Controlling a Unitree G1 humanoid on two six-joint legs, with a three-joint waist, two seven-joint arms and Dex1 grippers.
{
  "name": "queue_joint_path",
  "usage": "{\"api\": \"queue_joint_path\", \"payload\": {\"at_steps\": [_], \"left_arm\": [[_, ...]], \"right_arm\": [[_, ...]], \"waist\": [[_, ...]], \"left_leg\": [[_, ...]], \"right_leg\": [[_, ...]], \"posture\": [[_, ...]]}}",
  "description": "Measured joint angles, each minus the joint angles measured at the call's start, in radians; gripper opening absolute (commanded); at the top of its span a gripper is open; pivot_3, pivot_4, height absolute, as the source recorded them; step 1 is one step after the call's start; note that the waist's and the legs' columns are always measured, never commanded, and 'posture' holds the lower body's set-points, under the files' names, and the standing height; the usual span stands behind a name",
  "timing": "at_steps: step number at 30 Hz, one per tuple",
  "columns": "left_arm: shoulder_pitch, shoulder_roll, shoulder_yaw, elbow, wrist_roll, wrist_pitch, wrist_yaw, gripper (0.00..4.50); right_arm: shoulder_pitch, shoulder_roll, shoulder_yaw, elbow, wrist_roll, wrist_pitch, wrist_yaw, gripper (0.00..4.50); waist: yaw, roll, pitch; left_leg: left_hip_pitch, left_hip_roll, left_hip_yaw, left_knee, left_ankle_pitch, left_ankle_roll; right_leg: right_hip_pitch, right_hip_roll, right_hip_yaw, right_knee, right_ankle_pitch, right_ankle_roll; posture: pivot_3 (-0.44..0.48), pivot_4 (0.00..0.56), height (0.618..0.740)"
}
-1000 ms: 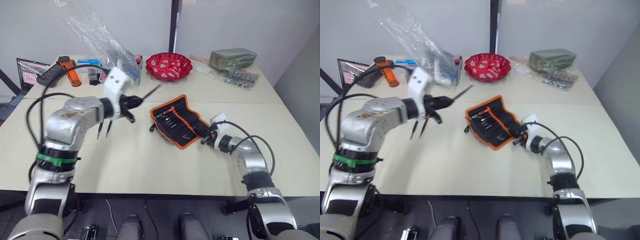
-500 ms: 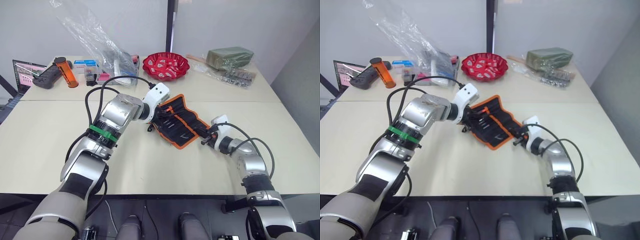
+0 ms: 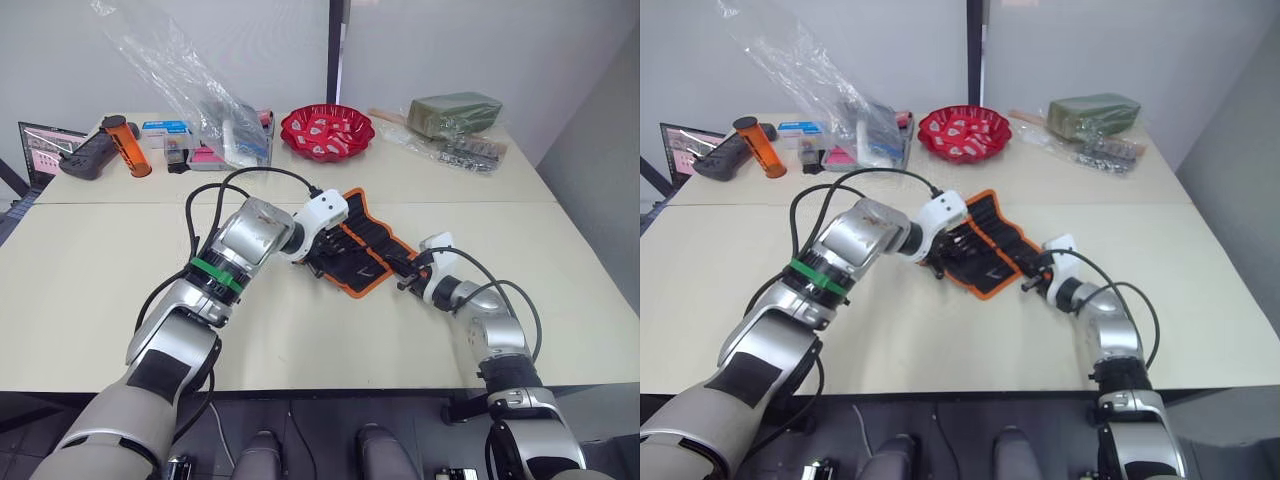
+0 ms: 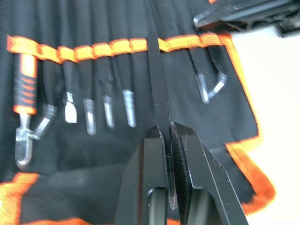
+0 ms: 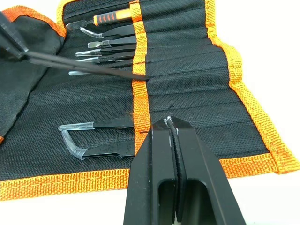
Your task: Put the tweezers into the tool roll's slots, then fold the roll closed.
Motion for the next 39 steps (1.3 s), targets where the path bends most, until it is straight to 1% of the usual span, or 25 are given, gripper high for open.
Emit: {"api": "queue_joint_path", "payload": {"at_steps": [4, 20, 23, 34, 39], "left_arm": [[0.023, 0.009, -0.020, -0.029, 0.027, 0.015, 0.006, 0.03], [0.025, 0.002, -0.024, -0.024, 0.096, -0.009, 0.029, 0.03], [0.024, -0.011, -0.023, -0.020, 0.102, -0.008, 0.029, 0.03], [0.003, -0.096, -0.008, 0.114, 0.117, -0.068, 0.055, 0.03], [-0.017, -0.146, -0.001, 0.232, 0.150, -0.222, 0.094, 0.03]], "right_arm": [[0.000, 0.000, 0.002, 0.000, 0.000, 0.000, 0.001, 0.00], [-0.002, -0.002, 0.005, 0.000, 0.000, 0.003, 0.004, 0.00], [-0.002, -0.003, 0.005, 0.000, -0.001, 0.003, 0.004, 0.00], [-0.006, -0.002, 0.009, 0.000, -0.002, 0.010, 0.004, 0.00], [-0.006, -0.003, 0.013, -0.001, -0.010, 0.008, 0.004, 0.00]], "waist": [[0.000, 0.000, 0.000], [0.000, 0.000, 0.000], [0.000, 0.000, 0.000], [-0.001, 0.000, 0.000], [-0.001, 0.000, 0.000]], "left_leg": [[0.000, 0.000, 0.000, 0.000, 0.000, 0.000], [0.000, 0.000, 0.000, 0.000, 0.000, 0.000], [0.000, 0.000, 0.000, 0.000, 0.000, 0.000], [0.000, 0.000, 0.000, 0.001, 0.000, 0.000], [0.000, 0.000, 0.000, 0.001, 0.000, 0.000]], "right_leg": [[0.000, 0.000, 0.000, 0.000, 0.000, 0.000], [0.000, 0.000, 0.000, 0.000, 0.000, 0.000], [0.000, 0.000, 0.000, 0.000, 0.000, 0.000], [0.000, 0.000, 0.000, 0.000, 0.000, 0.000], [0.000, 0.000, 0.000, 0.000, 0.000, 0.000]], "posture": [[0.000, 0.150, 0.740], [0.000, 0.150, 0.740], [0.000, 0.150, 0.740], [0.000, 0.150, 0.740], [0.000, 0.150, 0.740]]}}
